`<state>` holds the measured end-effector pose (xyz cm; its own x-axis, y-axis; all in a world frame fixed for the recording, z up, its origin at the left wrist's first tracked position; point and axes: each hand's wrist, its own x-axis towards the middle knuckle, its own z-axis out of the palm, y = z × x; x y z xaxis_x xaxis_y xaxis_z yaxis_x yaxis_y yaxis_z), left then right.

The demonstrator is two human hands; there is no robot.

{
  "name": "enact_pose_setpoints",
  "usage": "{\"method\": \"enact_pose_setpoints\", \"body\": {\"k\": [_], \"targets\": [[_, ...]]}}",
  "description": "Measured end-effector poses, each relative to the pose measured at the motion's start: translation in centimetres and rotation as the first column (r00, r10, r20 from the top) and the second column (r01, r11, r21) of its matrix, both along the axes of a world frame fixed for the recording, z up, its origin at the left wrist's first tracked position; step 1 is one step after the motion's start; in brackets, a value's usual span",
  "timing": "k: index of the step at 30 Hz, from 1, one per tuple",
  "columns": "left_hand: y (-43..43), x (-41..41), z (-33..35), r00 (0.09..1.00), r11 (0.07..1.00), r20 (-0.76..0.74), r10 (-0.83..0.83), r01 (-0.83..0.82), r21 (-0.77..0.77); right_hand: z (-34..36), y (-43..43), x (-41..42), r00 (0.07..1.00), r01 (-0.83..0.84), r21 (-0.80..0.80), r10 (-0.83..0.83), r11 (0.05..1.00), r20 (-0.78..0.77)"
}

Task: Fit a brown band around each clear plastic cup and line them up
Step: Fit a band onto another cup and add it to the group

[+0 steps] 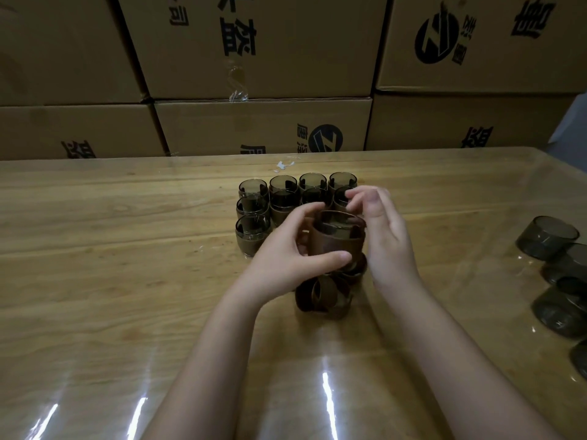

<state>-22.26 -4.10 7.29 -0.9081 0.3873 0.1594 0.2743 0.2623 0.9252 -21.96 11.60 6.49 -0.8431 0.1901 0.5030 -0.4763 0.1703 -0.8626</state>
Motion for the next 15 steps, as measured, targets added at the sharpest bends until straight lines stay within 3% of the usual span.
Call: {"method": "enact_pose_setpoints", "body": {"k": [2, 5, 10, 15], "targets": [[-0.1, -0.2, -0.3, 0.991, 0.990, -0.095, 0.093, -0.103, -0.099, -1.0, 0.9, -0.6, 0.998, 0.031, -0.017, -0.030, 0.999, 0.061], [-0.8, -0.9, -0.5, 0.952, 0.942, -0.185, 0.244, -0.278, -0.188, -3.7, 2.9, -1.1, 0.972, 0.201, 0.009, -0.201, 0.980, 0.122], [-1.9, -2.7, -0.6, 0.879, 0.888, -0.224, 0.421, -0.450, -0.095, -7.9, 5.8, -2.4, 0.869, 0.411, -0.069, -0.368, 0.909, 0.331], [-0.7, -5.8, -1.4, 0.879, 0.840, -0.312, 0.361, -0.452, -0.301, -8.7, 6.3, -3.5, 0.857, 0.371, -0.064, -0.315, 0.926, 0.408]]}}
